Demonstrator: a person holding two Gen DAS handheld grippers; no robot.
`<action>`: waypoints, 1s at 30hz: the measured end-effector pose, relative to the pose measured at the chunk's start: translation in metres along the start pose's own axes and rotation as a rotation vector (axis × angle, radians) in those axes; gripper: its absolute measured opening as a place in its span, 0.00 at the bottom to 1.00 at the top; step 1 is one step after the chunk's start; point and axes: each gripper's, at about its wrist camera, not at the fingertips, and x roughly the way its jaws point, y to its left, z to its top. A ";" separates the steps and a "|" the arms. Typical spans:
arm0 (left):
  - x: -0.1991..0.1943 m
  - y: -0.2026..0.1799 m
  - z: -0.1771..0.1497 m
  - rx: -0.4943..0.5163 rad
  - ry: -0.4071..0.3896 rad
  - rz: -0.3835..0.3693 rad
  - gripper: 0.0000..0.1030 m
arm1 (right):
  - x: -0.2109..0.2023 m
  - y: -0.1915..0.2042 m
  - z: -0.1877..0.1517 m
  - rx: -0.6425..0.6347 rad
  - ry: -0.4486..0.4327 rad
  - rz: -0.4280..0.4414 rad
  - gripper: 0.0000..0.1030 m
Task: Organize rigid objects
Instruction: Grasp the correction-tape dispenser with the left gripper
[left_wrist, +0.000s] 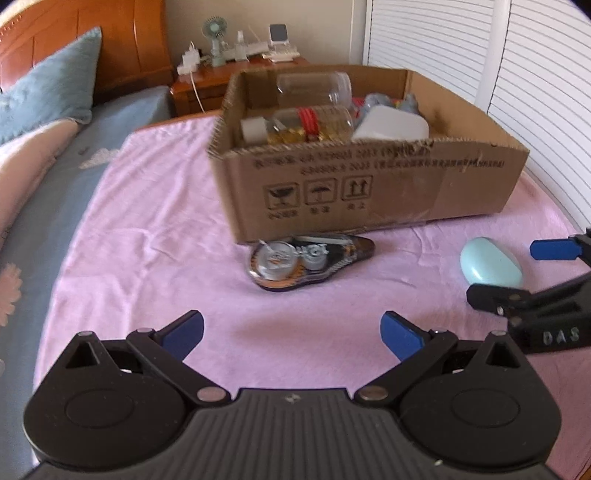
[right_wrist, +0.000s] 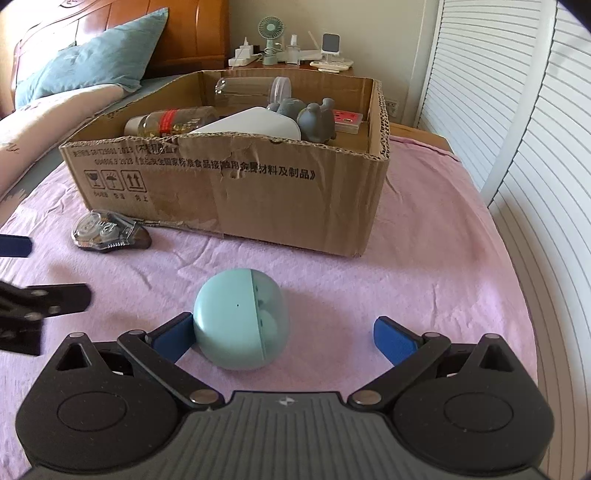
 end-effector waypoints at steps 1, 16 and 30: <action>0.004 -0.001 0.000 -0.010 0.006 -0.009 1.00 | 0.000 -0.001 0.000 -0.003 -0.002 0.004 1.00; 0.020 -0.013 0.012 -0.066 -0.072 0.034 1.00 | -0.004 -0.005 -0.006 -0.027 -0.020 0.029 1.00; 0.026 -0.016 0.021 -0.065 -0.099 0.035 0.87 | -0.004 -0.005 -0.006 -0.030 -0.024 0.030 1.00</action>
